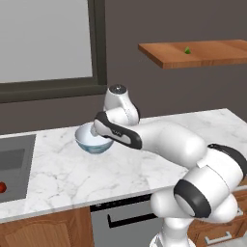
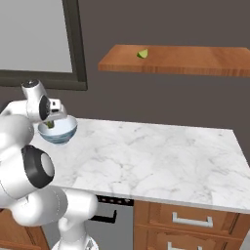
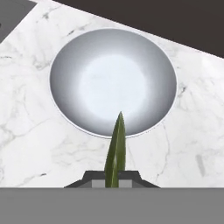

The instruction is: Pick the lemon wedges from the cabinet and place them in one bowl. Pick the bell pepper from the sink and place it in the other bowl.

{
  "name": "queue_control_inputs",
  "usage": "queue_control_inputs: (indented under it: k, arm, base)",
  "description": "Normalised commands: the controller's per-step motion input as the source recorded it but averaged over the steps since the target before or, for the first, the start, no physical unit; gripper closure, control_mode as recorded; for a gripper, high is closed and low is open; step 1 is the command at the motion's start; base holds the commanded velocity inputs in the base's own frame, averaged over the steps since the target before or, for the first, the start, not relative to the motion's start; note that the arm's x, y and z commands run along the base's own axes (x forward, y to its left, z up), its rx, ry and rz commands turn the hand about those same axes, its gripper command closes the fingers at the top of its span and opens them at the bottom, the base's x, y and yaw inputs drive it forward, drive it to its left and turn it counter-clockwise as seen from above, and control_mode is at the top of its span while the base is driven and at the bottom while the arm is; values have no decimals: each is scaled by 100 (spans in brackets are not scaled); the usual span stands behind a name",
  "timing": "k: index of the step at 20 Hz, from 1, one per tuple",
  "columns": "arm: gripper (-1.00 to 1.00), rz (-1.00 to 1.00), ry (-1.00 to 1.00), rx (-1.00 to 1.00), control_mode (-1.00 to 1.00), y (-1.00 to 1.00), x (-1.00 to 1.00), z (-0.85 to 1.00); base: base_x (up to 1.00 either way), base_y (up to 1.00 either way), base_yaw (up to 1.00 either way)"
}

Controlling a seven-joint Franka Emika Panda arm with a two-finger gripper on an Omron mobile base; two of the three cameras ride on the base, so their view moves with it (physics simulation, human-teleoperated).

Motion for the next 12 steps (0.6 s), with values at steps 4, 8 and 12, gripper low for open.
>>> queue_control_inputs:
  k: [4,8,12]
  arm:
    - [100,-1,0,3,-100,1,18,-12]
    - [100,0,0,0,-100,4,27,-5]
    - [100,-1,0,0,-100,15,22,-11]
  base:
    - [0,0,0]
    - [0,0,0]
    - [0,0,0]
